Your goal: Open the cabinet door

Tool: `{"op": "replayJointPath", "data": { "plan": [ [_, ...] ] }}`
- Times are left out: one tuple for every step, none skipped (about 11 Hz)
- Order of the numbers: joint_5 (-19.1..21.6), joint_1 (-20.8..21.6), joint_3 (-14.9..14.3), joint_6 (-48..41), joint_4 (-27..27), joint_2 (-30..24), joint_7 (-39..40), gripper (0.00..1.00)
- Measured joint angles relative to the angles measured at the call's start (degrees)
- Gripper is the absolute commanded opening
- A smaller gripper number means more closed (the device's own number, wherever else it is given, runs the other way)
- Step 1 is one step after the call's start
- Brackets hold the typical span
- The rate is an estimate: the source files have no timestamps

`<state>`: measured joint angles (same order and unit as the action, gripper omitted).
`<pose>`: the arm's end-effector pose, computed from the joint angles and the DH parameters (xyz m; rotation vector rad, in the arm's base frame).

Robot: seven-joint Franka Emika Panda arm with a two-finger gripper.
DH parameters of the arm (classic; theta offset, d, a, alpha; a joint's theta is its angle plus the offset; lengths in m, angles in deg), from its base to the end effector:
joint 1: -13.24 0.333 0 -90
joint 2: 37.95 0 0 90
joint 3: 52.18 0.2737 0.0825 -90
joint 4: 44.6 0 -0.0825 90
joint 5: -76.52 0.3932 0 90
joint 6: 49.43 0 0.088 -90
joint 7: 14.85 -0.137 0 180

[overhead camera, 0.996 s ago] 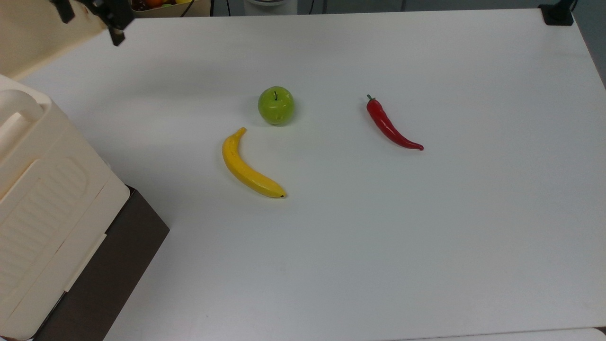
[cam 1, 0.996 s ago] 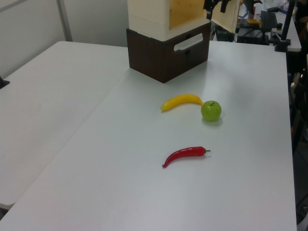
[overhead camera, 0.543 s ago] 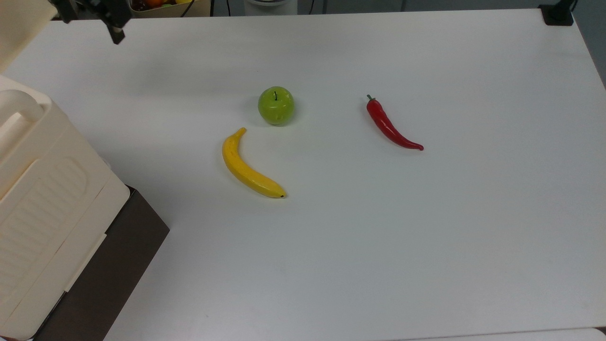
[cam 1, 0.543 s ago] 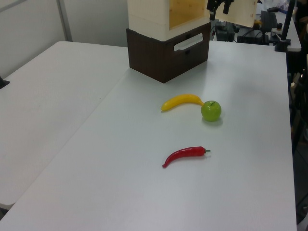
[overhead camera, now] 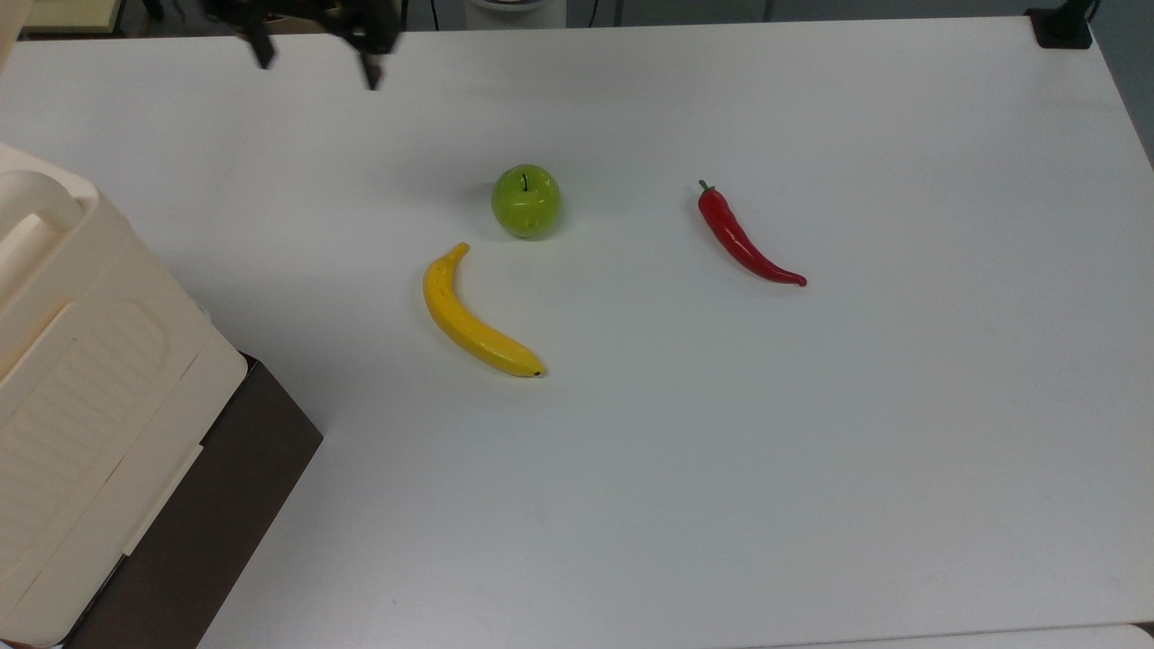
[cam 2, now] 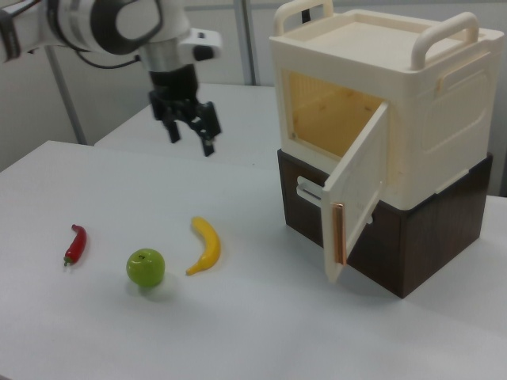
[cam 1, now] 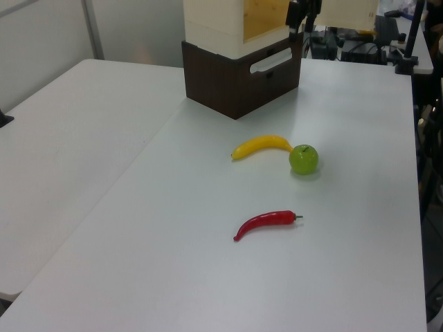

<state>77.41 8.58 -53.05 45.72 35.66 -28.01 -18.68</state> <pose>0.6188 -0.0572 0.5406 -3.1166 0.2557 -0.1355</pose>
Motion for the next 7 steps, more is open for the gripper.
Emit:
{"op": "replayJointPath", "data": {
  "plan": [
    [-0.1, 2.3, 0.0, 0.0, 0.7, -0.5, 0.0, 1.0],
    [-0.4, 4.5, 0.0, 0.0, 2.1, -1.5, 0.0, 1.0],
    [-1.3, 6.6, 0.0, 0.0, 4.2, -2.8, 0.0, 1.0],
    [-2.5, 8.6, 0.0, -0.1, 6.4, -4.1, 0.0, 1.0],
    [-3.2, 9.8, 0.0, -0.1, 8.1, -5.0, 0.0, 1.0],
    [-3.4, 10.0, 0.0, -0.1, 9.2, -5.4, 0.0, 1.0],
    [-3.4, 10.0, -0.4, -0.1, 9.7, -5.5, -0.1, 1.0]
  ]
}}
